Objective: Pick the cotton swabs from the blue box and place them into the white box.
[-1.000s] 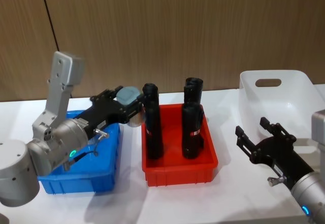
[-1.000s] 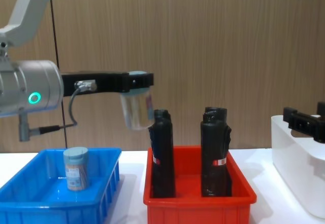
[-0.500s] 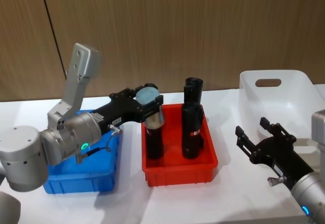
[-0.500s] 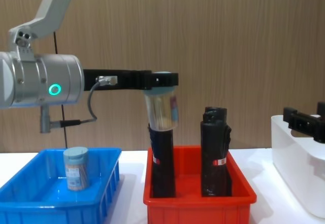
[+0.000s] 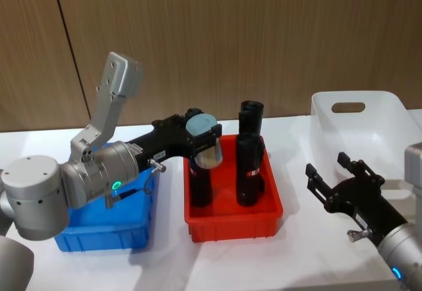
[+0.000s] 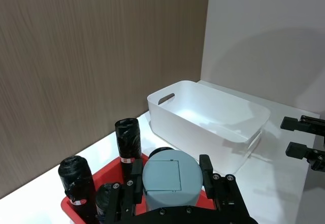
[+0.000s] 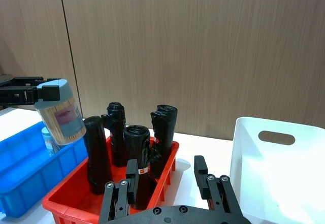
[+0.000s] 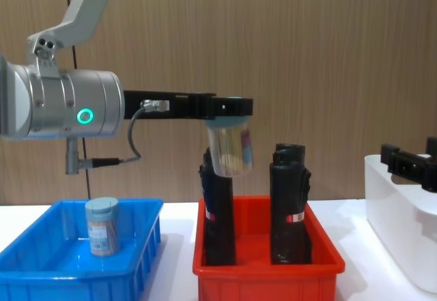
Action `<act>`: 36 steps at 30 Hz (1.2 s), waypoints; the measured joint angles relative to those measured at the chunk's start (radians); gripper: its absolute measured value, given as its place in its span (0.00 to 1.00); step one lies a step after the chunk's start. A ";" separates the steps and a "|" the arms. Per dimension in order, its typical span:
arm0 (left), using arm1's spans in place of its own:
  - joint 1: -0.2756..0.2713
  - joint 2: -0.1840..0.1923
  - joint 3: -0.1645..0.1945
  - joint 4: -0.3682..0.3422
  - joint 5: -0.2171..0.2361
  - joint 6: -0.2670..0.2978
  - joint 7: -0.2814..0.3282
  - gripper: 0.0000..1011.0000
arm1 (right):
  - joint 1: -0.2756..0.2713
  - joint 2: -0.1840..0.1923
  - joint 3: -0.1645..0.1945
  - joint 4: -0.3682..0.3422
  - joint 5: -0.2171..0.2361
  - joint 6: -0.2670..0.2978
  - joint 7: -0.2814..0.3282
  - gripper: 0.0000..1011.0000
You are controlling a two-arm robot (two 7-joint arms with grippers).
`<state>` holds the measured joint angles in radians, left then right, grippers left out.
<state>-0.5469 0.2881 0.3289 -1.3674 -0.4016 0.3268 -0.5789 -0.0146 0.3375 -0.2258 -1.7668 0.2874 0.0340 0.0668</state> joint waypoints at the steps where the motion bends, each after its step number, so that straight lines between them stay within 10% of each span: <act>1: -0.001 0.000 0.000 0.001 0.000 0.000 -0.001 0.66 | 0.000 0.000 0.000 0.000 0.000 0.000 0.000 0.68; 21: -0.013 -0.006 0.003 0.012 0.003 0.008 -0.017 0.66 | 0.000 0.000 0.000 -0.001 -0.002 0.001 0.006 0.68; 36: -0.014 -0.007 0.004 0.014 0.003 0.010 -0.020 0.66 | 0.026 0.016 -0.002 -0.004 -0.028 0.028 0.148 0.68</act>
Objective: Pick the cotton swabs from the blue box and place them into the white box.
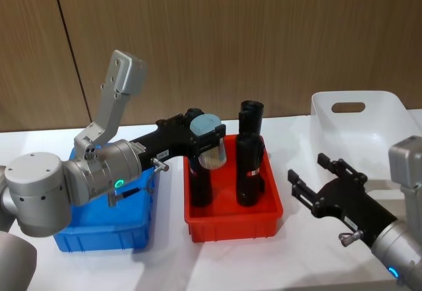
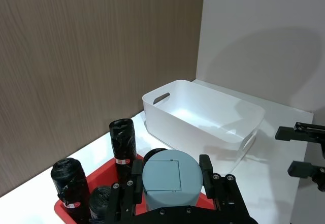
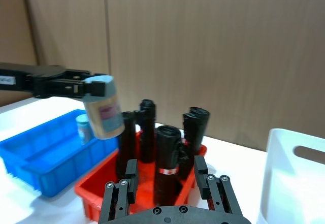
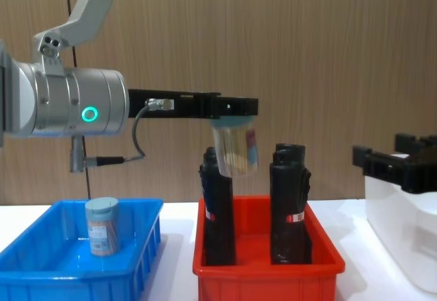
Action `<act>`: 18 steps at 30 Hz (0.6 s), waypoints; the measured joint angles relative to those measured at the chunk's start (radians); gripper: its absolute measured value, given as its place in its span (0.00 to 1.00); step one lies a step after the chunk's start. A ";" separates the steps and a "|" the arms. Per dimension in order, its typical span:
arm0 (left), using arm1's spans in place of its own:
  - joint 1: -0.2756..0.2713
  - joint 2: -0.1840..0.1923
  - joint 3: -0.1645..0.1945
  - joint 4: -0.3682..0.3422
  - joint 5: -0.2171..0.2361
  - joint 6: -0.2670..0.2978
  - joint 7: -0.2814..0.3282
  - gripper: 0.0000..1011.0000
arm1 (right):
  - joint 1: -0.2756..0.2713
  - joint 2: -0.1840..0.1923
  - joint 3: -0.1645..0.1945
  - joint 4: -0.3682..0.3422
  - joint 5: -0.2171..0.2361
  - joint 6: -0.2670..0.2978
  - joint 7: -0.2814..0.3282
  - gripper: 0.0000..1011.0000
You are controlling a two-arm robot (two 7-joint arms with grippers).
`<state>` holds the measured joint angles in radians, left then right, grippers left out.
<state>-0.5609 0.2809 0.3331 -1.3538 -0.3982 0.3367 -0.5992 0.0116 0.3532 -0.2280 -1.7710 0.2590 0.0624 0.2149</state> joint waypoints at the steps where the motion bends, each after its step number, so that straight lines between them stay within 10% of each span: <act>1: 0.000 0.000 0.000 0.000 0.000 0.000 0.000 0.66 | 0.000 0.000 0.000 0.000 0.000 0.000 0.000 0.68; 18: -0.001 0.000 0.000 0.001 0.000 0.000 -0.001 0.66 | 0.081 -0.008 -0.020 0.042 -0.028 0.023 0.232 0.84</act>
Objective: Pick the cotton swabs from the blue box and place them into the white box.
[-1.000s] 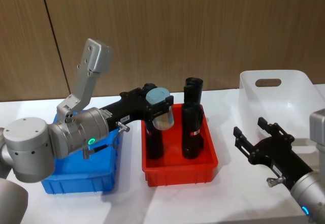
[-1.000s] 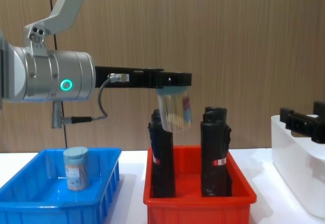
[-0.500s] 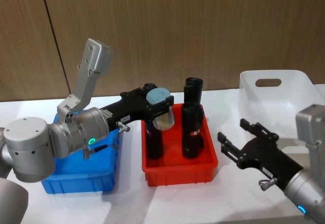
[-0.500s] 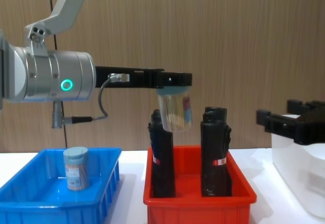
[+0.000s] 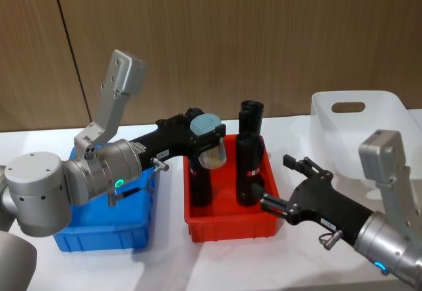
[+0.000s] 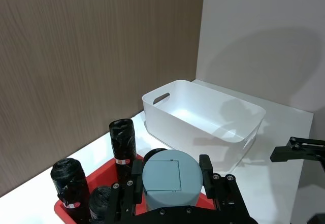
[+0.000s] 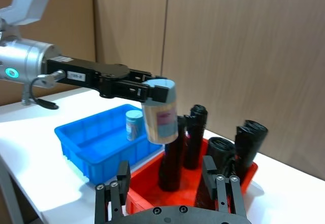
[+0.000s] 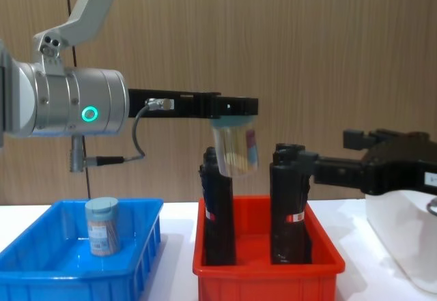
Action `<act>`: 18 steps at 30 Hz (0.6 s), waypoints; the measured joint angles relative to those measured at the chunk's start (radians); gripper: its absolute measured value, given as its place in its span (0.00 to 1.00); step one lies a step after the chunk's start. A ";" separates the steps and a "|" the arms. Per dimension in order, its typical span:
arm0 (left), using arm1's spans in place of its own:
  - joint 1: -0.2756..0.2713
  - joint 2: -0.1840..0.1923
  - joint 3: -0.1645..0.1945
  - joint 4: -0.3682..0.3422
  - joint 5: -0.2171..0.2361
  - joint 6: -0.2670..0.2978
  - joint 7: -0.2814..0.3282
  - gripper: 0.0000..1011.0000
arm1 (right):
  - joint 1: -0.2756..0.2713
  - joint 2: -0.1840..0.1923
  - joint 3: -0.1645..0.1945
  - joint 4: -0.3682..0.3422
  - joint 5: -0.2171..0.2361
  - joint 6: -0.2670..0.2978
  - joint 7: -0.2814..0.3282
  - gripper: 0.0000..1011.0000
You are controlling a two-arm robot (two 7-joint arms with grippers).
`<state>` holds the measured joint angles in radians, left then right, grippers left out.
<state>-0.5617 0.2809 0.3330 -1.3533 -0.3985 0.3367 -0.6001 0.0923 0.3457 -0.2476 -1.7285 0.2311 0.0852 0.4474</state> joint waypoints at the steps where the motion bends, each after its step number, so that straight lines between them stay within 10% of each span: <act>1: 0.000 0.000 0.000 0.000 0.000 0.000 0.000 0.66 | 0.002 -0.001 -0.001 0.001 -0.001 0.001 0.005 0.86; 18: 0.000 0.000 0.000 0.000 0.000 0.000 0.000 0.66 | 0.094 -0.039 -0.021 0.081 -0.033 0.011 0.097 0.99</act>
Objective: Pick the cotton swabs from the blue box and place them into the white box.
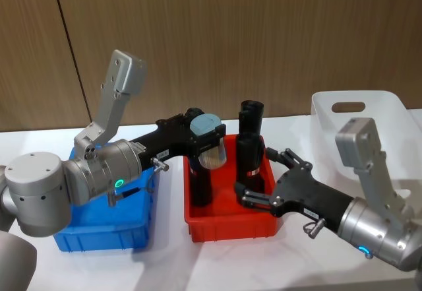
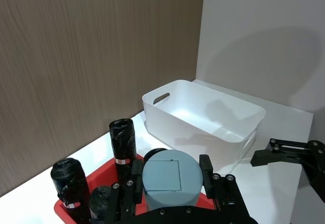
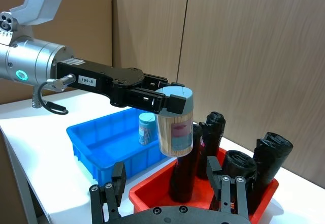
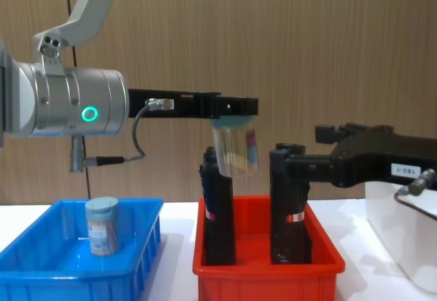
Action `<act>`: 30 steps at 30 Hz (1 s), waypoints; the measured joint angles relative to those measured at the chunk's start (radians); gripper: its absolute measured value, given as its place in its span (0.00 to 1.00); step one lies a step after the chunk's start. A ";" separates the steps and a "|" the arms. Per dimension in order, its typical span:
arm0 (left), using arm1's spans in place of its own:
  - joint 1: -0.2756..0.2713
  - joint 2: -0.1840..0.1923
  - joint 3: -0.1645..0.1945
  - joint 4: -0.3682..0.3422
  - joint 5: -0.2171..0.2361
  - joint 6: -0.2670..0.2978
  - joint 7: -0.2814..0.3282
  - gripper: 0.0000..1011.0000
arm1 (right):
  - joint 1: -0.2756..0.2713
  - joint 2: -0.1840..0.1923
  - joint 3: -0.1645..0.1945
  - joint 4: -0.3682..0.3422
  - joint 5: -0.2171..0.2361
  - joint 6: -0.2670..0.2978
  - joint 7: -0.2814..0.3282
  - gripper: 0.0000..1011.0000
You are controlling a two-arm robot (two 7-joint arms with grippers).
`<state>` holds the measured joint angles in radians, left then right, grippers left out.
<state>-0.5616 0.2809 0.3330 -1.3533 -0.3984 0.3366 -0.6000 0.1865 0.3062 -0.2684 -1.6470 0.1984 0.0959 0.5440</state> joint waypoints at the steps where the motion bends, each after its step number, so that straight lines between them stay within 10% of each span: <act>1: 0.000 0.000 0.000 0.000 0.000 0.000 0.000 0.66 | 0.009 -0.004 -0.002 0.010 -0.002 0.001 0.005 0.99; 30: 0.000 0.000 0.000 0.000 0.000 0.000 0.000 0.66 | 0.166 -0.096 -0.038 0.219 -0.004 0.024 0.070 0.99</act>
<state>-0.5616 0.2809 0.3330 -1.3534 -0.3984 0.3366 -0.5999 0.3523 0.2104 -0.3069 -1.4283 0.1948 0.1194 0.6144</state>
